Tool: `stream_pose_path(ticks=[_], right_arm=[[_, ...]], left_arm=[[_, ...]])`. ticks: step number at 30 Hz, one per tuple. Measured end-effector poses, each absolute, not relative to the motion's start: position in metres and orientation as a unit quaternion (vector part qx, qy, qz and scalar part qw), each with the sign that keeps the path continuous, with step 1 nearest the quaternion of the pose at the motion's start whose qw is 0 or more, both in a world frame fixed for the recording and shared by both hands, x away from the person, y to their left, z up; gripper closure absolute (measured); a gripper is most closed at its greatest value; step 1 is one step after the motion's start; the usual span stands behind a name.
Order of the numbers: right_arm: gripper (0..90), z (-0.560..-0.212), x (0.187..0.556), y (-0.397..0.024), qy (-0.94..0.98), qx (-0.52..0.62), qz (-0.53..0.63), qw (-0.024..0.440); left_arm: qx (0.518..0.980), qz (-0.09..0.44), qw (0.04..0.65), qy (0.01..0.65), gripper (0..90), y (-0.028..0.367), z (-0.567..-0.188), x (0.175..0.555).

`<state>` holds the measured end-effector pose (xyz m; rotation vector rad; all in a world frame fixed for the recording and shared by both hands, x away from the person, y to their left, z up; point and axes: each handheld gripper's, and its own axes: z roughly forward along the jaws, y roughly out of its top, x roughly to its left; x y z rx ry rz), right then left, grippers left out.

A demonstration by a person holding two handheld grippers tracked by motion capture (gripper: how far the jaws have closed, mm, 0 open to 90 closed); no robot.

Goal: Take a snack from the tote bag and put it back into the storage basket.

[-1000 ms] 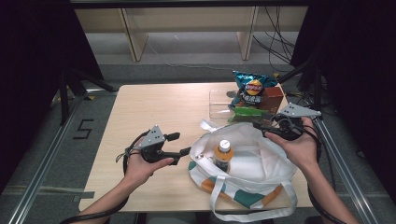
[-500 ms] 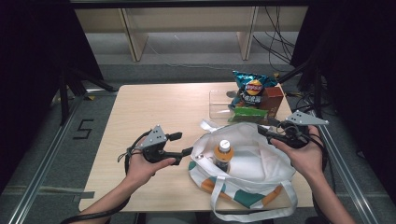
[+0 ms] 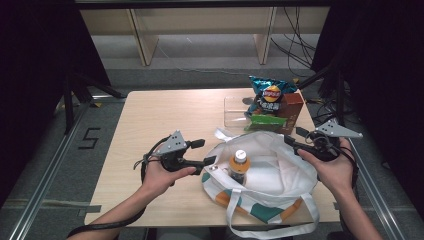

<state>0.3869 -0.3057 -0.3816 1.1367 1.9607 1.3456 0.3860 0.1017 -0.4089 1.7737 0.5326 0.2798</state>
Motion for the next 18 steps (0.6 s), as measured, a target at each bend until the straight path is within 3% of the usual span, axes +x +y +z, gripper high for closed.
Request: stream_pose_path(ticks=[18], right_arm=[[44.2,-0.38,0.384,-0.322,0.696,0.443,0.495,0.271]], left_arm=[[0.772,0.099,0.599,0.189,32.5,0.068,-0.404,0.384]])
